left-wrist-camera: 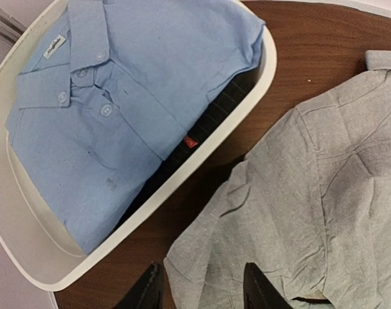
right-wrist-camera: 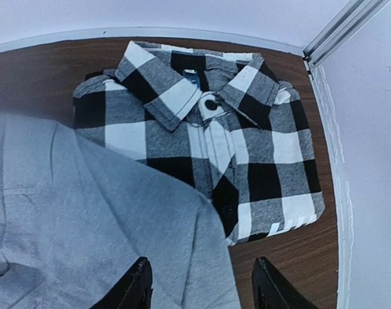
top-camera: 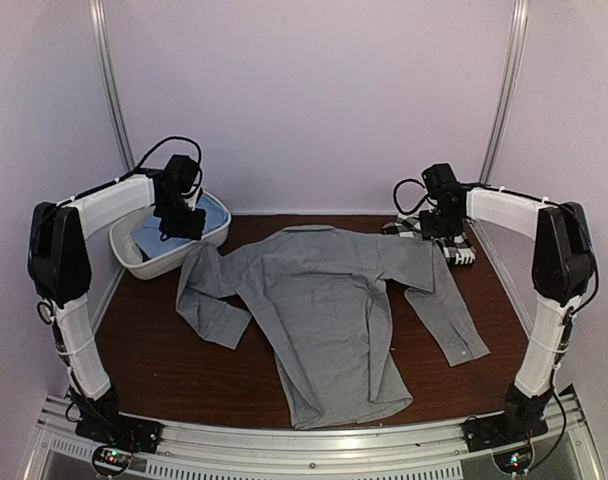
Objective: Fold and stack the long sleeve shirts
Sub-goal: Flatten out the crumpled shirt at the center of the board.
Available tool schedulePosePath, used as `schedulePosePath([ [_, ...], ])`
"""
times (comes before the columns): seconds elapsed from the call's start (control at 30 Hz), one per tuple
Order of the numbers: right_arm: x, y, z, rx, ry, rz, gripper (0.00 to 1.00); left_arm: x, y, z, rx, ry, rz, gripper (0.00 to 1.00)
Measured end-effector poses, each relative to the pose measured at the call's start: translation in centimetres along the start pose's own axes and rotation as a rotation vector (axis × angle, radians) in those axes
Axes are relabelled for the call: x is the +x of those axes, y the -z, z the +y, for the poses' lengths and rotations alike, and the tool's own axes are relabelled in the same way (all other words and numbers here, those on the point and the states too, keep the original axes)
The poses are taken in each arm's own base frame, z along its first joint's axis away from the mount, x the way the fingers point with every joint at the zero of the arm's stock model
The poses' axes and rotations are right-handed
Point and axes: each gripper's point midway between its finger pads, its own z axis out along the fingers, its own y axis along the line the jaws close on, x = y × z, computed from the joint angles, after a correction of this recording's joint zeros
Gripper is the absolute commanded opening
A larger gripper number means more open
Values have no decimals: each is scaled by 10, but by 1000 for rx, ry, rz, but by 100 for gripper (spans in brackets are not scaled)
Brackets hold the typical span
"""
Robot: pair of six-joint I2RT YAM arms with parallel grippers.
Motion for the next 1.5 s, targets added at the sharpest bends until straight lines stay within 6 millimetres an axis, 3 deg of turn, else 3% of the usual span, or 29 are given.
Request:
schedulePosePath([
  [0.13,23,26,30,-90,41,6,62,1,20,-30,58,-22,-33,49],
  [0.23,44,49,53,-159,69,4,63,13,41,-61,146,-31,-61,49],
  [0.37,84,79,78,-259,93,21,62,49,62,-103,306,-18,-50,49],
  [0.6,164,112,110,-451,66,104,60,128,59,-153,522,60,69,49],
  [0.73,198,120,120,-536,17,147,58,168,58,-181,610,71,147,49],
  [0.87,227,116,125,-577,-23,204,56,189,60,-200,667,81,188,47],
  [0.97,234,115,129,-602,-52,222,54,189,60,-207,693,97,188,44],
  [1.17,223,117,143,-664,-99,194,47,192,49,-218,701,112,201,39],
  [1.5,228,111,153,-694,-123,213,42,206,39,-214,667,121,237,42],
])
